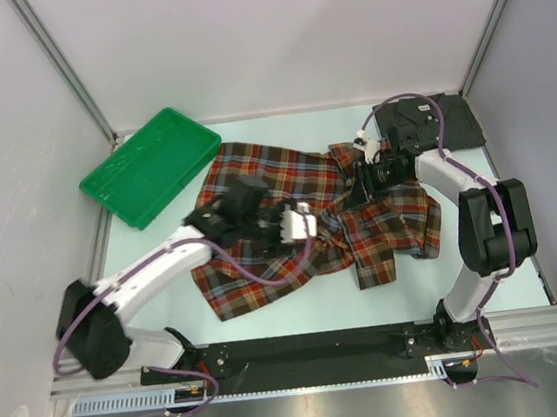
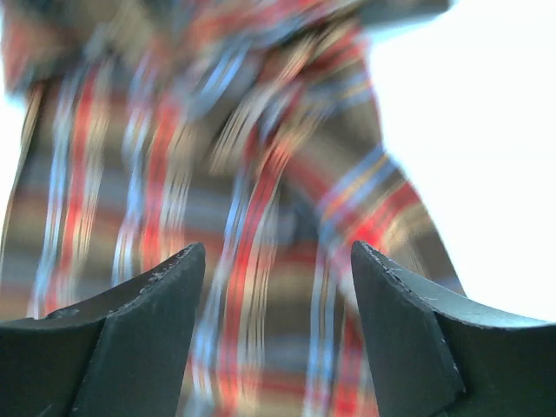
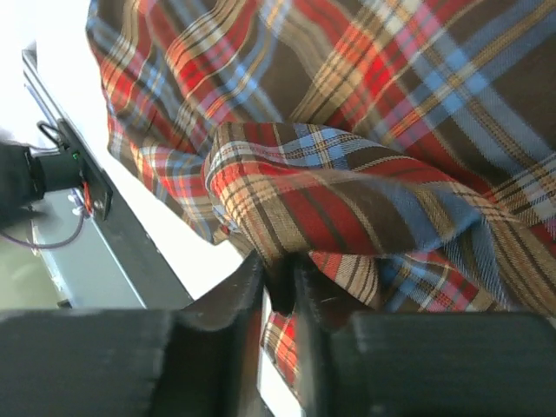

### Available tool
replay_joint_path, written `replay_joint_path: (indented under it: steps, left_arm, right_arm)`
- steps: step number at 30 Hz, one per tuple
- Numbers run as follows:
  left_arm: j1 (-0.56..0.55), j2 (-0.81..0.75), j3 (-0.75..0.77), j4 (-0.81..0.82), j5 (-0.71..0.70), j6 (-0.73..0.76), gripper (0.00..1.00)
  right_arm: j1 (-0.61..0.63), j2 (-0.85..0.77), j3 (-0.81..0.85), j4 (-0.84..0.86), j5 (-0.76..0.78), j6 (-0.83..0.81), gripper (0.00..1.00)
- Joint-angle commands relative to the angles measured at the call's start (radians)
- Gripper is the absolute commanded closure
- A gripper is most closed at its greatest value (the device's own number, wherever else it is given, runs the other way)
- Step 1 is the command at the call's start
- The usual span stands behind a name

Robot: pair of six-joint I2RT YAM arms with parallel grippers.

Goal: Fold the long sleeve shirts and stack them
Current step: Flatten the shirt out

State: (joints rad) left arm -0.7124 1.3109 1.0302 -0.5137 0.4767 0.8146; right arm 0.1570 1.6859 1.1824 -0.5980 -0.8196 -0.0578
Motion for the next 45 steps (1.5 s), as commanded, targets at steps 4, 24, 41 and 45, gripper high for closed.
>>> replay_joint_path:
  steps: [4, 24, 41, 45]
  left_arm:
    - [-0.226, 0.321, 0.249, 0.125, 0.088, 0.155, 0.26]
    - [-0.384, 0.691, 0.398, 0.290, 0.050, 0.141, 0.52]
    - [-0.348, 0.389, 0.683, -0.170, 0.365, -0.032, 1.00]
    - [-0.346, 0.271, 0.735, -0.235, 0.396, -0.049, 1.00]
  right_arm:
    - [-0.089, -0.058, 0.129, -0.043, -0.009, -0.008, 0.39]
    - [-0.324, -0.206, -0.124, -0.332, 0.505, -0.382, 0.34]
    - [-0.382, 0.089, -0.106, -0.099, 0.672, -0.462, 0.42]
    - [-0.409, 0.098, -0.063, -0.077, 0.675, -0.497, 0.42]
